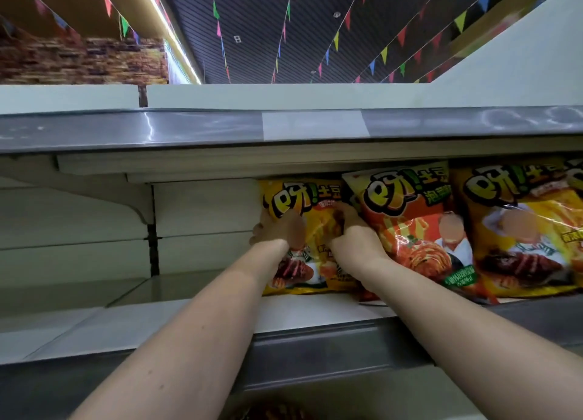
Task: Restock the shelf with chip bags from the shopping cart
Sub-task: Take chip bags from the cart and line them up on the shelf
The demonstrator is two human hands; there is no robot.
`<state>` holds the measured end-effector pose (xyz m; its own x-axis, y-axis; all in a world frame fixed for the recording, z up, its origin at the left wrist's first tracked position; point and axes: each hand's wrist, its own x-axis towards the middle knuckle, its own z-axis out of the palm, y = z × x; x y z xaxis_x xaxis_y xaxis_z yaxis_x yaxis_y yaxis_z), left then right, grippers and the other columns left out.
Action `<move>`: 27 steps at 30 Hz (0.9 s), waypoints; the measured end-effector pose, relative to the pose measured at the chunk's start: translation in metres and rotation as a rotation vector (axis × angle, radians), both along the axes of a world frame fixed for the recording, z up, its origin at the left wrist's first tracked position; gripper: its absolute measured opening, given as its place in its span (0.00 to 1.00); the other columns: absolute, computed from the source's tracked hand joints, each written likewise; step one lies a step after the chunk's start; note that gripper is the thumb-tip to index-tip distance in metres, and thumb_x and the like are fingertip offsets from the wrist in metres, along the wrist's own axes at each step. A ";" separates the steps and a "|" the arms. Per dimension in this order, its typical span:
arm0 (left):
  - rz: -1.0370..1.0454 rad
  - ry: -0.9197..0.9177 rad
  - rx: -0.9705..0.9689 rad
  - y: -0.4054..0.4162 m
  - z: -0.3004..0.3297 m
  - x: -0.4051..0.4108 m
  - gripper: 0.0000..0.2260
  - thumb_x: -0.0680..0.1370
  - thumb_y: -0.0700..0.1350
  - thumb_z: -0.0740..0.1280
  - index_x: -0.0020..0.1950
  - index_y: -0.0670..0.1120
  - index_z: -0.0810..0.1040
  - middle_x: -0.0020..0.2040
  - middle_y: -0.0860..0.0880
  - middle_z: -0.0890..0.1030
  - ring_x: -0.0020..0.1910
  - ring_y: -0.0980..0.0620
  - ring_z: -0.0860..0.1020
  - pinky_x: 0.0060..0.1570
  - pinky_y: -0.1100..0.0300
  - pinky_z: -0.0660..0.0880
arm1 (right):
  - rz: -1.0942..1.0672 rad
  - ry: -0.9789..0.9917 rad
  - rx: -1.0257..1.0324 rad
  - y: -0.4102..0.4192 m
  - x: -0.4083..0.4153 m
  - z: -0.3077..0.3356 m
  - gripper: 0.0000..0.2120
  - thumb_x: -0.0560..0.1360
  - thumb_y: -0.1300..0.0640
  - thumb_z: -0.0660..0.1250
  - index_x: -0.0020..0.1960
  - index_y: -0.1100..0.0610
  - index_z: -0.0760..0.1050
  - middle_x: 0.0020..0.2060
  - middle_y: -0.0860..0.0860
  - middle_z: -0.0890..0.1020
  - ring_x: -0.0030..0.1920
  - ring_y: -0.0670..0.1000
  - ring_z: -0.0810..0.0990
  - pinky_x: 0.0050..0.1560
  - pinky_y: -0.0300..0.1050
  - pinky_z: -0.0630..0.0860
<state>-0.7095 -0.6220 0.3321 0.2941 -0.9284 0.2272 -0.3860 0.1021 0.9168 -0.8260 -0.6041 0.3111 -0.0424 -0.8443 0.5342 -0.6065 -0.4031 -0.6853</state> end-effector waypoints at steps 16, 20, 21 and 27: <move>0.065 0.016 -0.227 0.028 -0.004 0.020 0.23 0.80 0.49 0.61 0.74 0.48 0.61 0.70 0.42 0.69 0.66 0.42 0.70 0.61 0.56 0.68 | 0.104 -0.135 -0.003 0.045 0.017 0.013 0.22 0.77 0.60 0.62 0.70 0.57 0.64 0.57 0.55 0.75 0.58 0.56 0.75 0.54 0.44 0.72; 0.155 0.050 -0.258 0.046 -0.003 0.029 0.16 0.81 0.43 0.61 0.69 0.47 0.67 0.64 0.44 0.74 0.56 0.46 0.73 0.50 0.62 0.67 | 0.101 -0.093 -0.093 0.053 0.029 0.011 0.18 0.77 0.59 0.63 0.67 0.58 0.68 0.59 0.56 0.75 0.59 0.56 0.74 0.55 0.46 0.71; 0.175 0.042 -0.256 0.052 -0.004 0.033 0.15 0.81 0.42 0.60 0.68 0.47 0.68 0.63 0.44 0.74 0.55 0.47 0.73 0.50 0.62 0.67 | 0.109 -0.074 -0.122 0.055 0.034 0.009 0.19 0.77 0.58 0.63 0.67 0.58 0.68 0.59 0.56 0.75 0.60 0.56 0.73 0.57 0.46 0.71; 0.336 -0.002 -0.285 0.099 -0.011 0.059 0.12 0.81 0.44 0.58 0.65 0.47 0.69 0.60 0.43 0.76 0.50 0.47 0.75 0.46 0.60 0.68 | 0.319 -0.064 -0.142 0.070 0.064 0.007 0.23 0.76 0.57 0.63 0.70 0.57 0.64 0.65 0.56 0.72 0.64 0.56 0.72 0.62 0.47 0.69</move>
<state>-0.6501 -0.5231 0.3215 0.5686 -0.6812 0.4612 -0.4423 0.2195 0.8696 -0.7617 -0.5345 0.3185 0.1740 -0.7378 0.6522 -0.3922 -0.6594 -0.6414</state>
